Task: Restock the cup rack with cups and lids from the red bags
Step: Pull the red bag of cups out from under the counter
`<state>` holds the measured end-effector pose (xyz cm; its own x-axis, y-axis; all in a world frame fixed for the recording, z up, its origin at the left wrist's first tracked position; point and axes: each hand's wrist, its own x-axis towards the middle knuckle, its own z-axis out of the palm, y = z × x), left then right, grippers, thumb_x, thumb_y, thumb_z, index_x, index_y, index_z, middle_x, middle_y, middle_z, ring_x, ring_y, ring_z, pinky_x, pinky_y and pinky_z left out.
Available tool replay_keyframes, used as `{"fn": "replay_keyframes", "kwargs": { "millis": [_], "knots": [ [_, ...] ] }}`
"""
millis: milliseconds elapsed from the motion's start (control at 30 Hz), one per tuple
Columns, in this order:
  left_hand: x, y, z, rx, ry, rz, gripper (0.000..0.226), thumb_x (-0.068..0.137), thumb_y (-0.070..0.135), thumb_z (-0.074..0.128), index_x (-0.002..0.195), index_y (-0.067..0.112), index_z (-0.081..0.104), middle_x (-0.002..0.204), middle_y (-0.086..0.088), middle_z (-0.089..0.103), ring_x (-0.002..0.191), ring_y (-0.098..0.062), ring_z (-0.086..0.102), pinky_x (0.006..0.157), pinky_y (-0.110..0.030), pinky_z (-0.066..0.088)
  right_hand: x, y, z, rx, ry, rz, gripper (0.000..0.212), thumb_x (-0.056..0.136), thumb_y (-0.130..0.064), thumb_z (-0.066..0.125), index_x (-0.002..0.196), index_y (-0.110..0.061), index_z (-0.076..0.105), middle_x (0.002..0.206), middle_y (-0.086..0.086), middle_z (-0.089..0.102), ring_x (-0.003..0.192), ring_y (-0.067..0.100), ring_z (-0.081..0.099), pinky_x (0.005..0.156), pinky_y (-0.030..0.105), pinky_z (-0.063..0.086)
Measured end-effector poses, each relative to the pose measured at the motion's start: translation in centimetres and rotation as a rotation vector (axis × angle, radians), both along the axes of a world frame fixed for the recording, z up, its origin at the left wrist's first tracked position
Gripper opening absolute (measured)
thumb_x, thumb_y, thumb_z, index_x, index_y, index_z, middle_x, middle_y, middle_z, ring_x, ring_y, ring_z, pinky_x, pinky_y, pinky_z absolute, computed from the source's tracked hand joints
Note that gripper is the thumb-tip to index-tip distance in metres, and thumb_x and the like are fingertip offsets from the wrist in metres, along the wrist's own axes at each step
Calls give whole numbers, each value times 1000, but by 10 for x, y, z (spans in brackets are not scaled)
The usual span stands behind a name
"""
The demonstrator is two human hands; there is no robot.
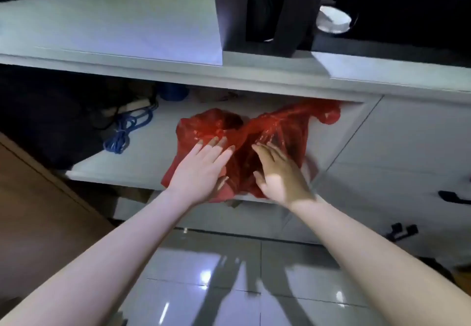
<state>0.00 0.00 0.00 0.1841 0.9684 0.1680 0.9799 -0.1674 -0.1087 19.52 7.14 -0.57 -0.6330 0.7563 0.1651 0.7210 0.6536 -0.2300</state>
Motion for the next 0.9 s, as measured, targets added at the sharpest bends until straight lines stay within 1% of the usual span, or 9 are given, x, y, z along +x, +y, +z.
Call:
{"fn": "replay_keyframes", "kwargs": {
  "millis": [100,200,333,433,533,633,767,833,900],
  "knots": [
    [1,16,-26,55,2,32,69,94,43,45,150,12,19,155,-13,24,144,-27,23,116,-38,13,3,19,-22,43,-19,-20,61,94,-23,52,148,-11,28,154,6,31,145,21,17,116,25,6],
    [5,32,-44,104,-23,48,72,93,43,46,151,12,15,157,-13,19,143,-24,26,117,-33,10,3,31,-34,63,22,-51,59,92,-21,55,146,-10,33,150,8,35,142,24,24,115,30,20],
    [5,57,-57,158,-73,93,75,95,40,44,152,12,5,160,-10,6,146,-21,14,115,-27,-3,6,50,-44,139,54,-91,55,91,-20,55,142,-11,38,143,7,40,133,27,34,107,33,32],
    [3,82,-63,159,-150,161,76,96,35,44,152,10,-1,160,-10,-1,147,-21,9,114,-27,-4,4,70,-48,181,72,-153,58,91,-16,55,144,-12,33,143,9,39,134,31,32,107,37,33],
    [-5,110,-68,90,-71,241,75,95,38,46,151,7,7,159,-15,-7,147,-28,1,117,-37,0,1,94,-52,265,-1,-198,68,88,-20,59,148,-12,27,153,11,27,143,30,18,114,39,22],
    [-12,131,-74,5,-8,263,73,91,51,44,152,25,13,159,-14,-11,145,-38,-8,115,-52,-6,-3,119,-53,307,-128,-229,78,84,-32,63,150,-22,22,160,9,7,147,31,-2,117,48,13],
    [-19,152,-77,-90,44,321,77,85,60,48,149,41,11,158,-14,-13,141,-46,-13,109,-60,-13,-9,148,-54,290,-312,-198,96,76,-45,69,149,-42,7,159,7,-14,143,39,-19,112,60,-1],
    [-23,158,-75,-183,19,394,78,82,62,49,148,43,12,158,-15,-11,142,-47,-9,109,-62,-10,-10,159,-55,194,-364,-211,103,74,-50,71,148,-46,1,158,5,-20,142,41,-21,111,64,2],
    [-25,160,-77,-252,-53,448,77,82,64,49,148,43,14,158,-17,0,142,-46,7,111,-62,3,-11,164,-58,93,-365,-231,105,72,-51,72,148,-47,-1,159,4,-17,143,41,-12,110,64,13]
  ]
}}
